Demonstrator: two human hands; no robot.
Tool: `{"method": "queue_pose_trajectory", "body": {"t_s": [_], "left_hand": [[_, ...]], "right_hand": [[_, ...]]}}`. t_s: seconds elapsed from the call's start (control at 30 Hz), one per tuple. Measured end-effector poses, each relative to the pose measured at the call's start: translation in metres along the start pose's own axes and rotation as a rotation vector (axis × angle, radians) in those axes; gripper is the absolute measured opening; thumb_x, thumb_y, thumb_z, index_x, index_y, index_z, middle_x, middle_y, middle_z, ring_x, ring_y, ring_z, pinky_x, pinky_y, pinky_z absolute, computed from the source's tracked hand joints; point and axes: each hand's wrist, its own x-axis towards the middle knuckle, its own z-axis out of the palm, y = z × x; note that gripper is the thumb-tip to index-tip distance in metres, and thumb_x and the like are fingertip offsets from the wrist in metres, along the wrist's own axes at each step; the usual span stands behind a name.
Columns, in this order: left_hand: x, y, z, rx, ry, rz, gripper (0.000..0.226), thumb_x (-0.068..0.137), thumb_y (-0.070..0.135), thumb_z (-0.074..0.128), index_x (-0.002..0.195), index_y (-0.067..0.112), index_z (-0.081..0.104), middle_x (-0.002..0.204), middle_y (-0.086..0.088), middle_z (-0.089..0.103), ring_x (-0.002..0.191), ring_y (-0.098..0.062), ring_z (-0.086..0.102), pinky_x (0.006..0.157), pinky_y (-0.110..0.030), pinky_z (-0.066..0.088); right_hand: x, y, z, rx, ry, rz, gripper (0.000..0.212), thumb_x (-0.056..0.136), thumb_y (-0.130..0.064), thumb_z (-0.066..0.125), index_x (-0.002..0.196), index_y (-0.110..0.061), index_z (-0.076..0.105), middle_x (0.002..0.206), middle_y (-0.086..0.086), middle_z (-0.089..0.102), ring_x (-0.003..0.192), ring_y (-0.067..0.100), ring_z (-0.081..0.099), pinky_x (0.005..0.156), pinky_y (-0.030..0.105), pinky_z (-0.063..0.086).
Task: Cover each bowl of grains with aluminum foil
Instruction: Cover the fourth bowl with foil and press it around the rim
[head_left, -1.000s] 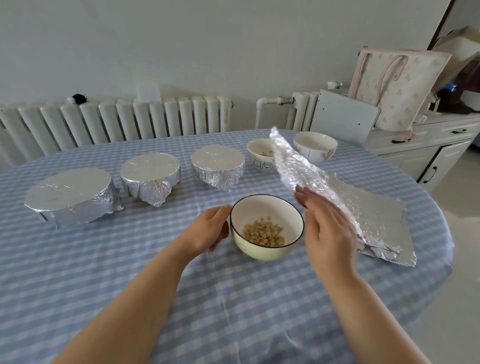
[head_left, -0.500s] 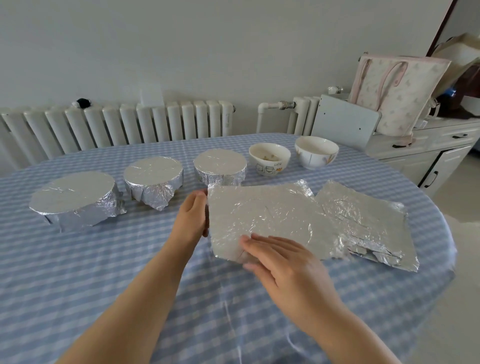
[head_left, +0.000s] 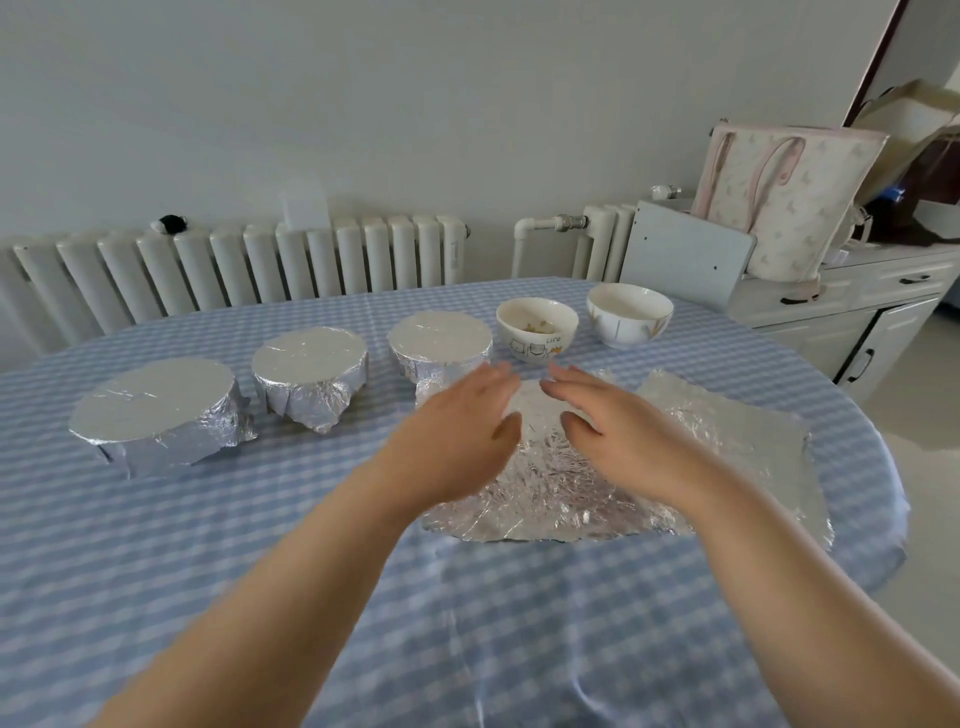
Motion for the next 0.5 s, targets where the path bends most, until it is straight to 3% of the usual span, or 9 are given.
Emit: {"method": "queue_pose_trajectory", "body": {"t_s": [0.07, 0.2, 0.5], "left_hand": [[0.007, 0.0, 0.012, 0.112, -0.104, 0.025, 0.054, 0.105, 0.029, 0.027, 0.155, 0.014, 0.012, 0.164, -0.003, 0.005, 0.15, -0.013, 0.001, 0.118, -0.026, 0.001], [0.009, -0.006, 0.028, 0.173, -0.19, 0.026, 0.056, 0.105, 0.032, 0.022, 0.156, 0.014, 0.007, 0.164, -0.003, -0.002, 0.15, -0.014, -0.003, 0.121, -0.031, 0.0], [0.001, -0.017, 0.033, 0.212, -0.202, 0.061, 0.057, 0.105, 0.034, 0.02, 0.155, 0.015, 0.002, 0.163, 0.0, -0.008, 0.149, -0.011, -0.009, 0.12, -0.027, -0.005]], "right_hand": [[0.006, 0.0, 0.009, -0.016, -0.081, 0.012, 0.051, 0.102, -0.019, 0.036, 0.152, -0.021, 0.026, 0.162, -0.009, 0.007, 0.147, 0.002, 0.002, 0.116, 0.022, 0.002], [0.005, 0.004, 0.032, -0.17, -0.214, 0.028, 0.055, 0.104, -0.03, 0.026, 0.155, -0.02, 0.008, 0.163, -0.004, -0.003, 0.148, 0.009, -0.007, 0.122, 0.032, -0.001], [0.005, -0.002, 0.039, -0.252, -0.275, 0.045, 0.059, 0.103, -0.038, 0.019, 0.155, -0.016, 0.001, 0.162, -0.002, -0.012, 0.147, 0.011, -0.018, 0.121, 0.036, -0.008]]}}
